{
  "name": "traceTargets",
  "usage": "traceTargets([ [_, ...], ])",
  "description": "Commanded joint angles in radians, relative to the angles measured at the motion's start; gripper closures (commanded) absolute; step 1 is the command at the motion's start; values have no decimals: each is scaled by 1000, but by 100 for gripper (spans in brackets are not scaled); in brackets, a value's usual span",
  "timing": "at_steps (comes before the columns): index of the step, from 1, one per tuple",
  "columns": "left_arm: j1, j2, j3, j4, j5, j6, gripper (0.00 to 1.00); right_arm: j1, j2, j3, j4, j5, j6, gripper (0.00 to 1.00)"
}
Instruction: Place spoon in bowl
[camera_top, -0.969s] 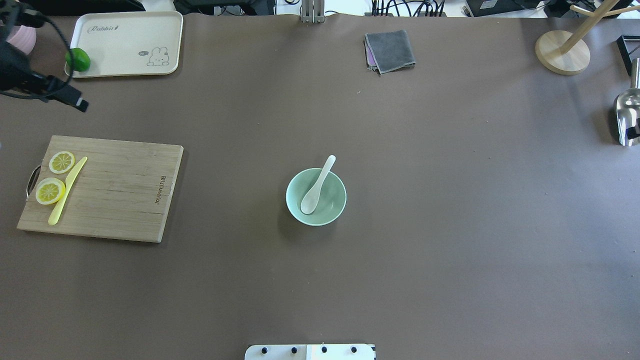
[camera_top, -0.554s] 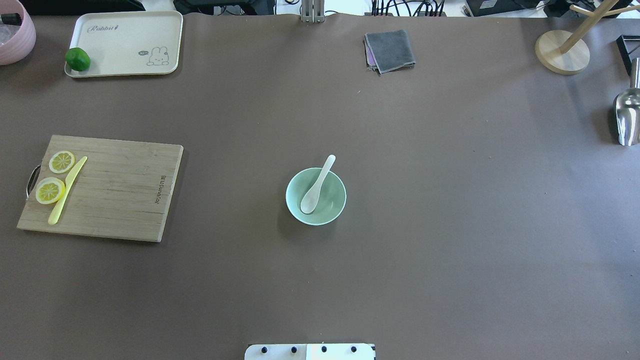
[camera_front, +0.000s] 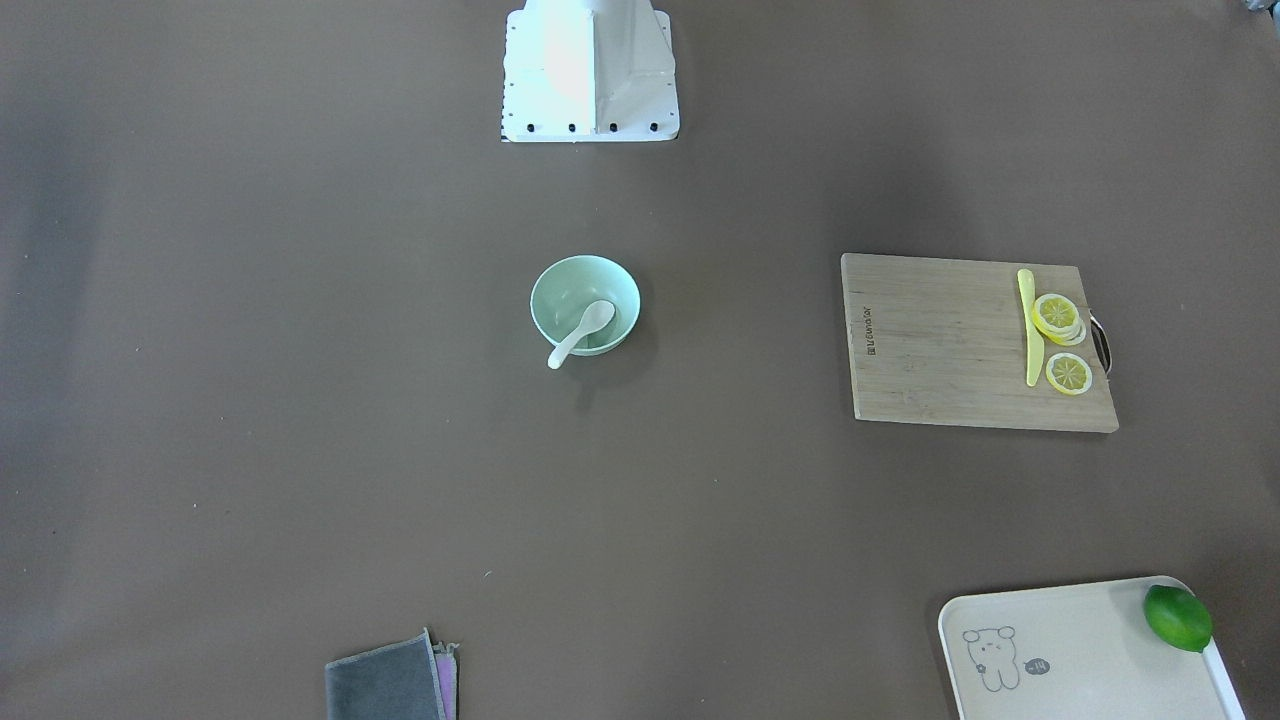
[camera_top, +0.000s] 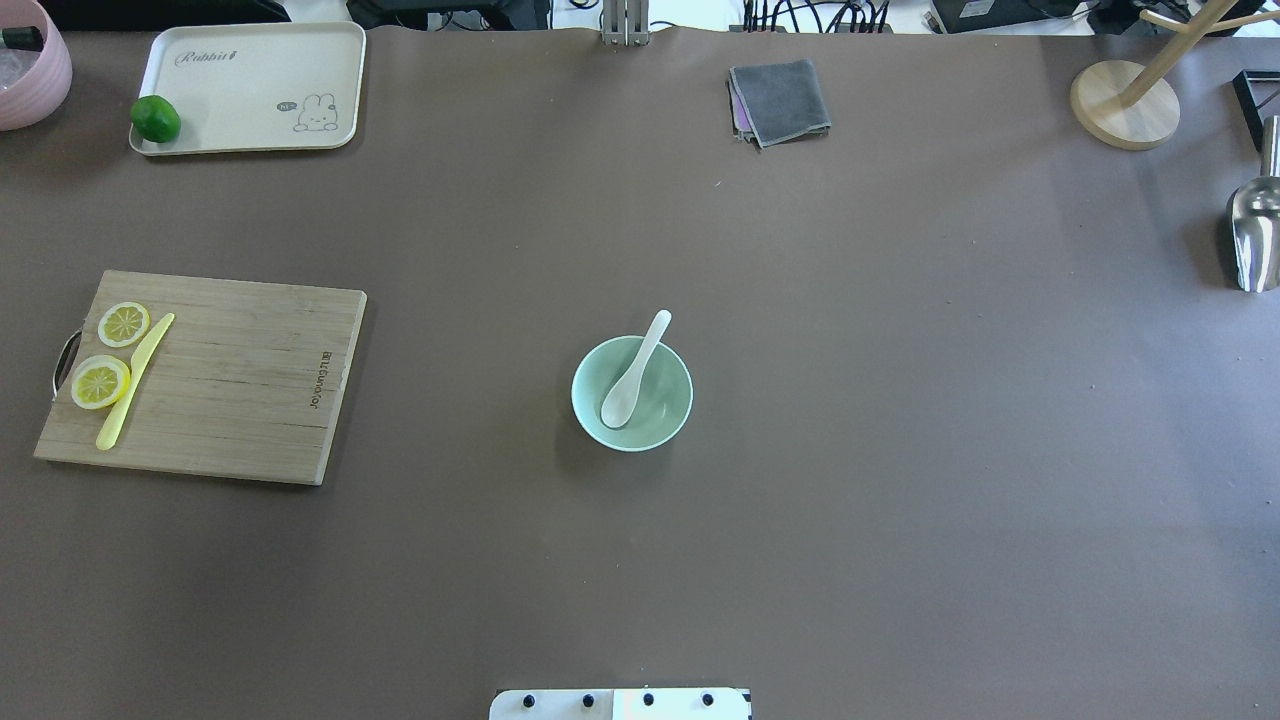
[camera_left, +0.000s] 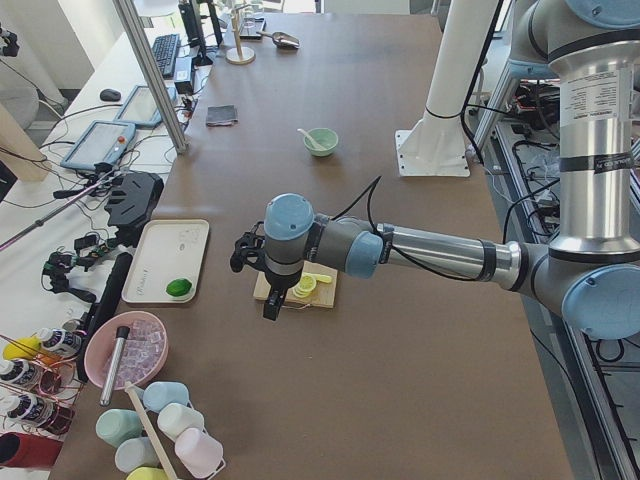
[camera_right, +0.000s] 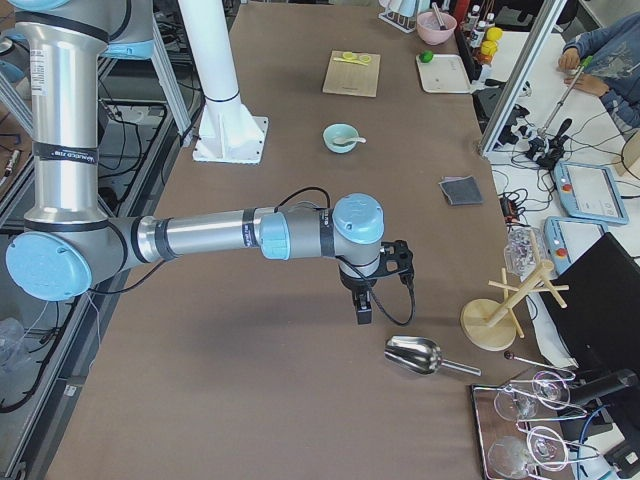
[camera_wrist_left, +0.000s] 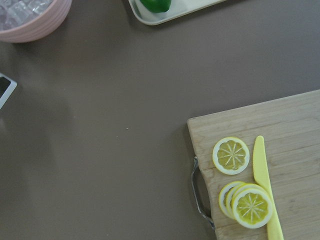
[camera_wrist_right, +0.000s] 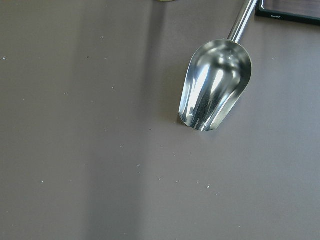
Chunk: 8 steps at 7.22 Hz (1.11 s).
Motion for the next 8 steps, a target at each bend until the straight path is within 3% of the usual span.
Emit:
traceTargets([
  [1,-4,1,3,5,-4,-3,2,0,-5,2,3,7,5,0],
  [4,-4,-13,-54,161,-9,0,2,0,4,-22,11,-2,12,0],
  [8,-4,-13,-59,171,1,0,2,-1,6,-47,14,4,12,0],
])
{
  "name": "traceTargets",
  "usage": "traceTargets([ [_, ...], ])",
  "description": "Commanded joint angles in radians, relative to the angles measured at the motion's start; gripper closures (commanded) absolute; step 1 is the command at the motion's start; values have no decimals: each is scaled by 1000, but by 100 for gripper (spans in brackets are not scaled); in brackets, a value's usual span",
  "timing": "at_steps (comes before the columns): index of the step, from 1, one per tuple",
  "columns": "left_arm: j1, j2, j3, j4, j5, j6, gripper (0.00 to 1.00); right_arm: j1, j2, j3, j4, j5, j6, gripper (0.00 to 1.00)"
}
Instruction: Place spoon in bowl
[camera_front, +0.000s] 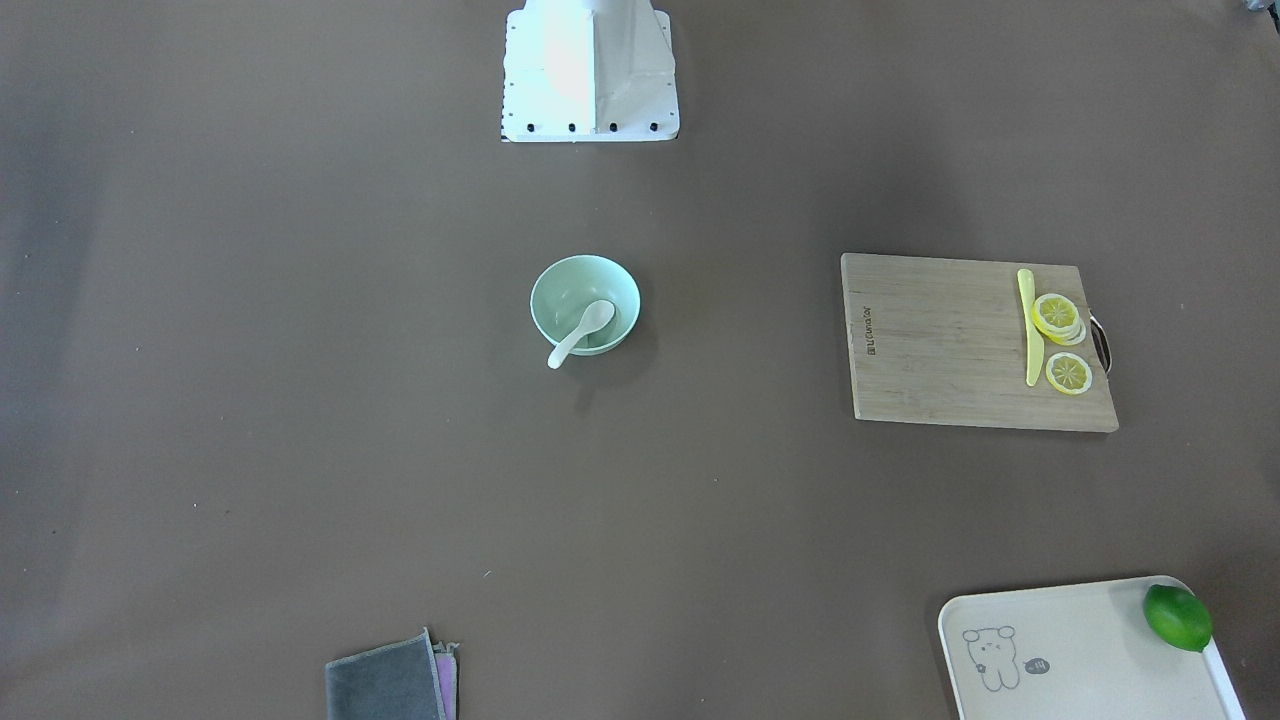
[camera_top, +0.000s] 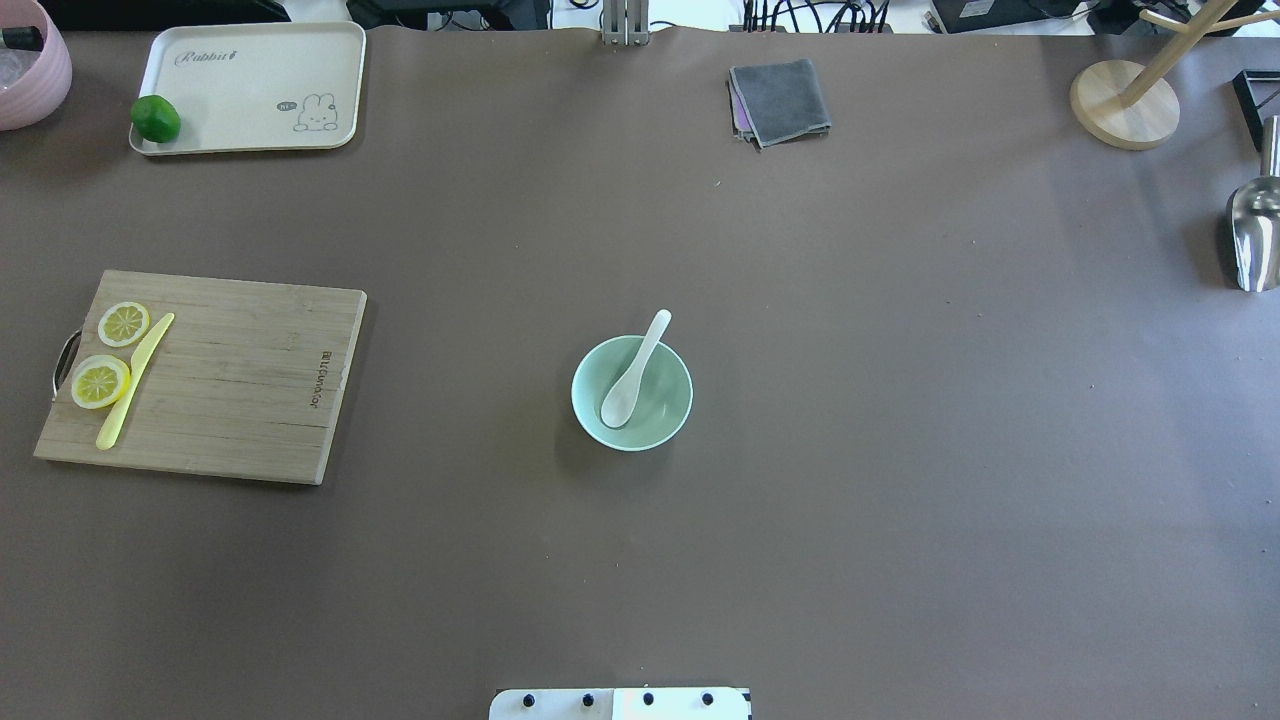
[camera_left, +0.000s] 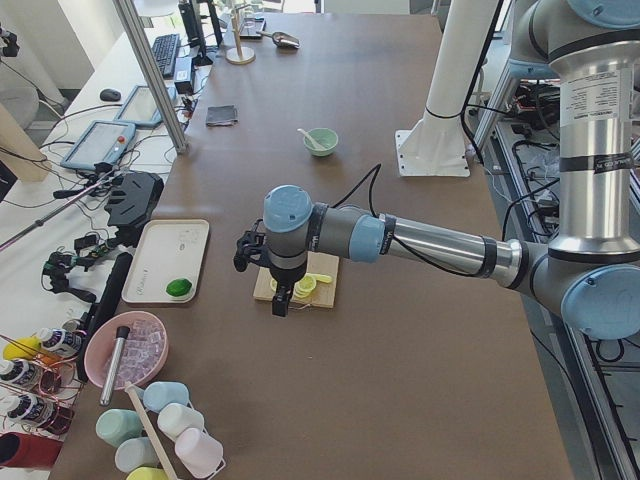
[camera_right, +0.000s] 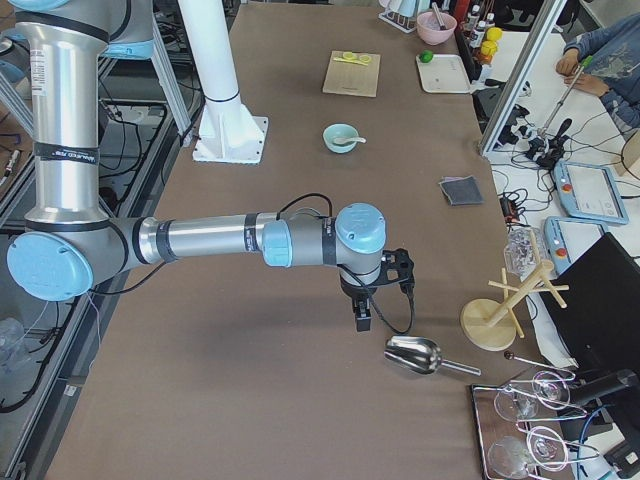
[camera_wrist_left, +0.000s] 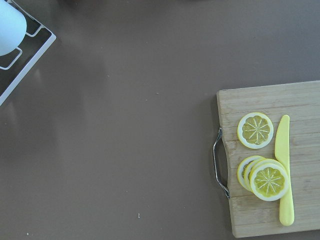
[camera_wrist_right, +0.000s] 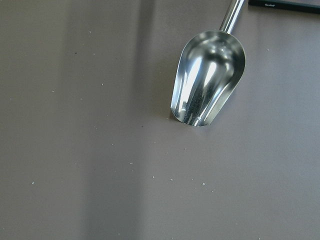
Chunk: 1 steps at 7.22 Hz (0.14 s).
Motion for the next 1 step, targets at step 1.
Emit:
traceTargets([
  [1,0,0,0,1,2,0,2,0,2,0,0,3,0,0],
])
